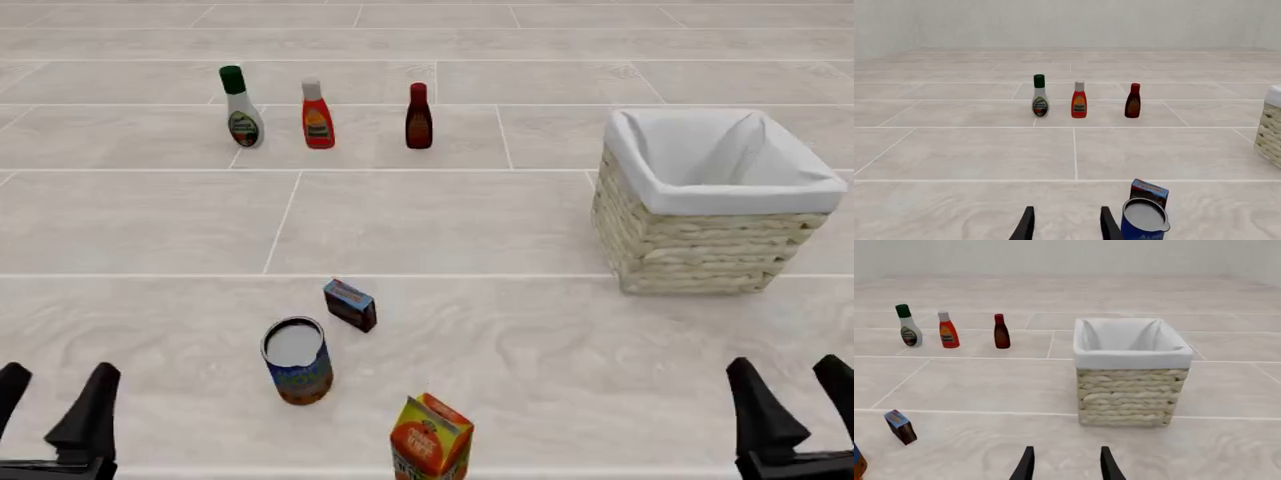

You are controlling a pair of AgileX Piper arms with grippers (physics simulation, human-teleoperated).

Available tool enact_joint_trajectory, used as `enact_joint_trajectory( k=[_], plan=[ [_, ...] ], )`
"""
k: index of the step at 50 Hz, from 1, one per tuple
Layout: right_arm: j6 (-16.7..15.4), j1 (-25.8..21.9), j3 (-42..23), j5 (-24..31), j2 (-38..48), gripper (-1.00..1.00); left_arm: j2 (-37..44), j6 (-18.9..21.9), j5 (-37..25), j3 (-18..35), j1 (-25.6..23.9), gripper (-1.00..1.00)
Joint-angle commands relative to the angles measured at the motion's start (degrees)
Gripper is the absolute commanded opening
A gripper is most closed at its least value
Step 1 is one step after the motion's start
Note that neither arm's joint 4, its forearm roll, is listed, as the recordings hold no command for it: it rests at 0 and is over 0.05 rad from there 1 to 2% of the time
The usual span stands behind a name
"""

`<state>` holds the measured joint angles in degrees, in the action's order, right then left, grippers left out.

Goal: Pick the chocolate pudding and place it in the basket.

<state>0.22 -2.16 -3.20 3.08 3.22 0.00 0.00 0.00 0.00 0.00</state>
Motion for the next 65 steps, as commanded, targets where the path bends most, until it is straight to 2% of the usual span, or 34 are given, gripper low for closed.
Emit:
enact_joint_trajectory(
  k=[1,13,21,23,25,27,29,33,37,46,65],
  plan=[
    [0.0,1.8,2.6,-2.9,-3.0,1.00,0.0,0.0,0.0,0.0,0.0,1.00],
    [0.6,0.8,1.5,-1.9,-3.0,1.00,0.0,0.0,0.0,0.0,0.0,1.00],
    [-1.9,-3.4,0.4,-0.6,-3.0,1.00,0.0,0.0,0.0,0.0,0.0,1.00],
    [-4.3,-3.5,1.0,-2.9,-1.0,1.00,0.0,0.0,0.0,0.0,0.0,1.00],
    [-3.5,-3.8,1.0,-4.9,1.2,1.00,0.0,0.0,0.0,0.0,0.0,1.00],
    [-1.3,-6.0,0.8,-7.2,4.9,1.00,0.0,0.0,0.0,0.0,0.0,1.00],
    [-3.7,-4.8,0.8,-9.3,6.3,1.00,0.0,0.0,0.0,0.0,0.0,1.00],
    [-4.1,-5.6,0.3,-13.3,10.8,1.00,0.0,0.0,0.0,0.0,0.0,1.00],
    [-4.3,-6.2,-0.3,-15.0,13.0,1.00,0.0,0.0,0.0,0.0,0.0,1.00],
    [-3.3,-6.8,-2.5,-21.2,23.0,1.00,0.0,0.0,0.0,0.0,0.0,1.00],
    [-1.9,-9.9,-9.3,-26.0,38.0,1.00,0.0,0.0,0.0,0.0,0.0,1.00]
  ],
)
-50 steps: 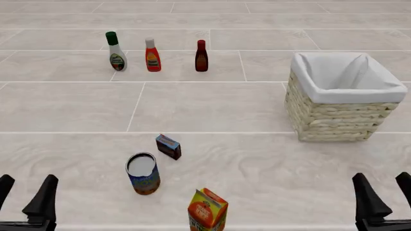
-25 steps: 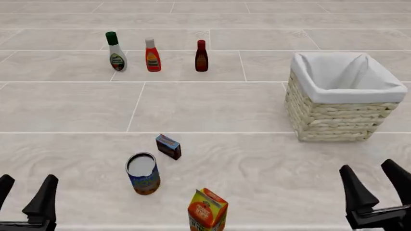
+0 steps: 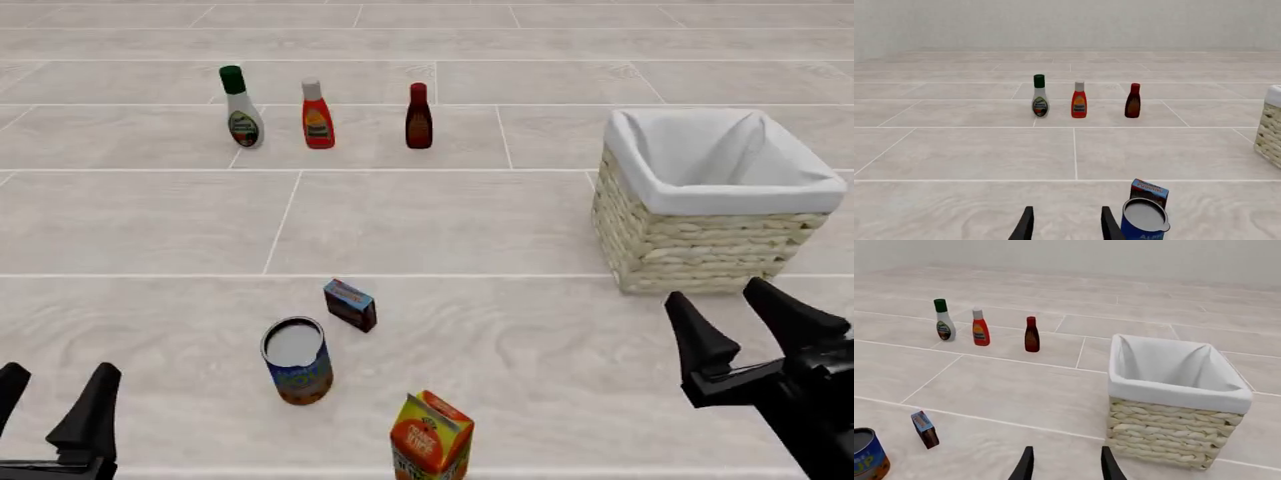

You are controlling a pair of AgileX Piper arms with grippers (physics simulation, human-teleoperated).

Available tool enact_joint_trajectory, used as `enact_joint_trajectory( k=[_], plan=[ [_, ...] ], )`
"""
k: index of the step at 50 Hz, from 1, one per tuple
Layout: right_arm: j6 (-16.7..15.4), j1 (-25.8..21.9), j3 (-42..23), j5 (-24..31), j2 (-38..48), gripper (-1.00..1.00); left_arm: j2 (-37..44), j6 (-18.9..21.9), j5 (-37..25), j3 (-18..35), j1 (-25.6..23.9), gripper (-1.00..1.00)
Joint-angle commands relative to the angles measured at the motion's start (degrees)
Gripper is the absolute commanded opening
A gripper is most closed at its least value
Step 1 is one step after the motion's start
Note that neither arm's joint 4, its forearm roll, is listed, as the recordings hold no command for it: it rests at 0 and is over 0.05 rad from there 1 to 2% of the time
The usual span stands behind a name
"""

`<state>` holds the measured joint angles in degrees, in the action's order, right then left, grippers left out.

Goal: Pick the chocolate pudding and place it in the basket.

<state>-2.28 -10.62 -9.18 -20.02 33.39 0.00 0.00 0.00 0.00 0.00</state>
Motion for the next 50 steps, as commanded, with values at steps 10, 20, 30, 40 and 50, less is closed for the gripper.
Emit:
enact_joint_trajectory(
  k=[10,20,30,40,50],
  plan=[
    [0.3,-3.7,-7.2,-2.9,14.1,1.00,0.0,0.0,0.0,0.0,0.0,1.00],
    [-1.9,-6.5,-12.5,-2.2,20.3,1.00,0.0,0.0,0.0,0.0,0.0,1.00],
    [-2.1,-7.9,-19.3,1.2,25.2,1.00,0.0,0.0,0.0,0.0,0.0,1.00],
    [-1.3,-10.1,-26.7,5.1,29.9,1.00,0.0,0.0,0.0,0.0,0.0,1.00],
    [-1.6,-13.4,-33.1,7.8,35.2,1.00,0.0,0.0,0.0,0.0,0.0,1.00]
  ],
)
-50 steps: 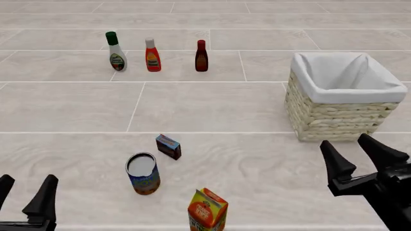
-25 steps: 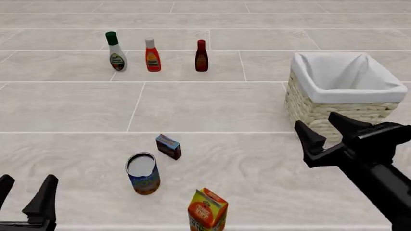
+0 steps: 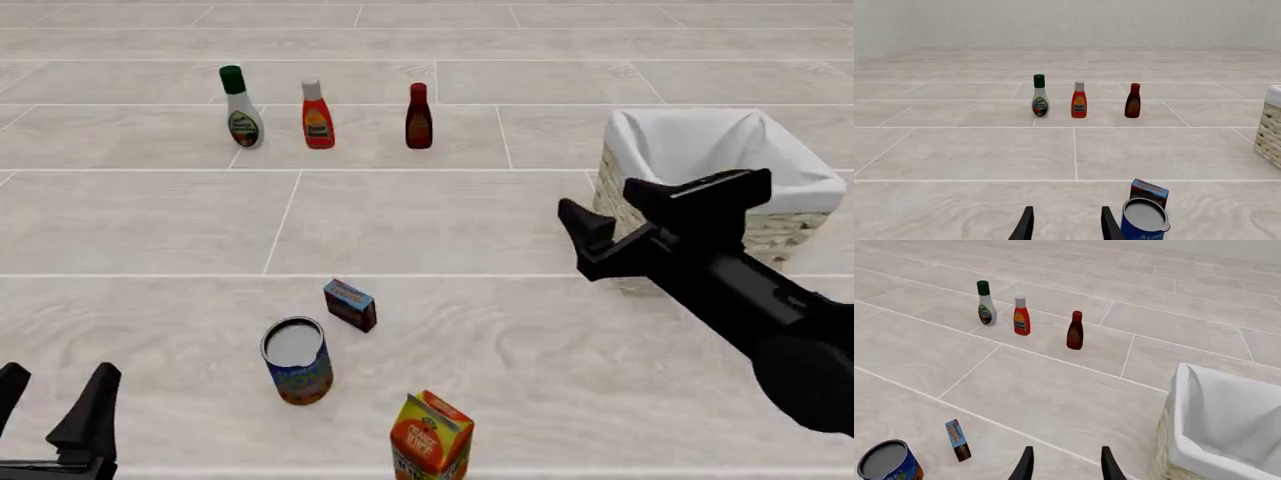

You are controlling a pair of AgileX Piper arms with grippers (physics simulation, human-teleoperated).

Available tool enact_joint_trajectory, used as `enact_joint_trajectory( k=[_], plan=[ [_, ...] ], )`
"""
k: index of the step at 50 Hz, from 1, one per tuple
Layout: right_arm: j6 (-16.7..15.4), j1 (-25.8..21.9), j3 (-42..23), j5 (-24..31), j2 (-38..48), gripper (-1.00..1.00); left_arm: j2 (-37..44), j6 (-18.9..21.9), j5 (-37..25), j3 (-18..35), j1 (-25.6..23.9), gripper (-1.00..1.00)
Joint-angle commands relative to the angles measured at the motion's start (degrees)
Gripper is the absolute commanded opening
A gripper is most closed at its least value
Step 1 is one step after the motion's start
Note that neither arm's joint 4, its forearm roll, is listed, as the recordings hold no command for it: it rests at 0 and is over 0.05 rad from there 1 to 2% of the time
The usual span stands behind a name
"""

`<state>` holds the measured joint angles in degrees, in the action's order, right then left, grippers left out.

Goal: Pick the chocolate pudding and place it in the basket.

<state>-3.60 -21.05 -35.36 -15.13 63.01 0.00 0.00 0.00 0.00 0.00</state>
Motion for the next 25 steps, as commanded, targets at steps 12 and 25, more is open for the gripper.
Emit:
enact_joint_trajectory(
  k=[12,25],
  plan=[
    [-0.5,-6.3,-12.4,4.7,11.0,1.00,0.0,0.0,0.0,0.0,0.0,1.00],
    [0.1,-8.3,-20.5,8.8,17.4,1.00,0.0,0.0,0.0,0.0,0.0,1.00]
  ],
)
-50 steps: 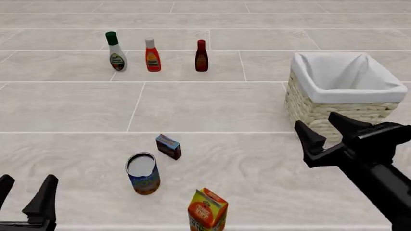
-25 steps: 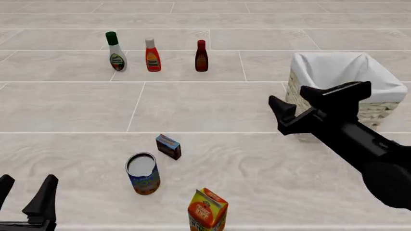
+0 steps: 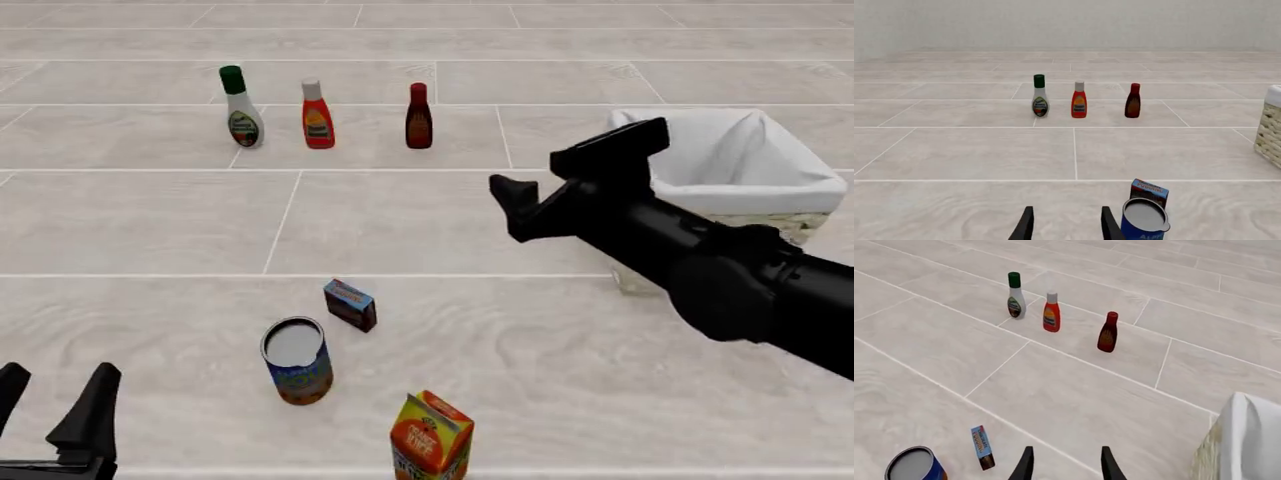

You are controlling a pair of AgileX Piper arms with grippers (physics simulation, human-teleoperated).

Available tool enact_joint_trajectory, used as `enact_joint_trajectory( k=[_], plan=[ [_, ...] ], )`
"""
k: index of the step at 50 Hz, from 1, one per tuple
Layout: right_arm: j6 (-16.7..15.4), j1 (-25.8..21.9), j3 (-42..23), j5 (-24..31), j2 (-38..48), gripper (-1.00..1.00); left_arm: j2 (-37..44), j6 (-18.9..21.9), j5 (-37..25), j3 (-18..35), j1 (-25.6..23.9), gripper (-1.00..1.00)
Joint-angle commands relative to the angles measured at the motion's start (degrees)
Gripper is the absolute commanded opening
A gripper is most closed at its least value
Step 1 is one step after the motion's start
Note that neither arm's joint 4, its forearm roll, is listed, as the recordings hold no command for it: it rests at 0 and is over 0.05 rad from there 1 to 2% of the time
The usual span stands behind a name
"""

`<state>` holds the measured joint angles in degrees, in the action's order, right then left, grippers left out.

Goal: Pick the chocolate pudding and place it in the basket.

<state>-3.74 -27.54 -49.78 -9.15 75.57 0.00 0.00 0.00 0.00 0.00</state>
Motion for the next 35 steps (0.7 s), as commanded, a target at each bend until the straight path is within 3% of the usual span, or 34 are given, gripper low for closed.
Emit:
enact_joint_trajectory(
  k=[1,9,27,35],
  plan=[
    [-0.3,-2.5,-6.7,3.2,5.1,1.00,0.0,0.0,0.0,0.0,0.0,1.00],
    [-1.3,-6.2,-11.7,6.3,8.8,1.00,0.0,0.0,0.0,0.0,0.0,1.00],
    [-0.5,-8.8,-19.1,9.5,16.2,1.00,0.0,0.0,0.0,0.0,0.0,1.00],
    [-1.5,-9.4,-22.4,10.5,19.5,1.00,0.0,0.0,0.0,0.0,0.0,1.00]
  ],
)
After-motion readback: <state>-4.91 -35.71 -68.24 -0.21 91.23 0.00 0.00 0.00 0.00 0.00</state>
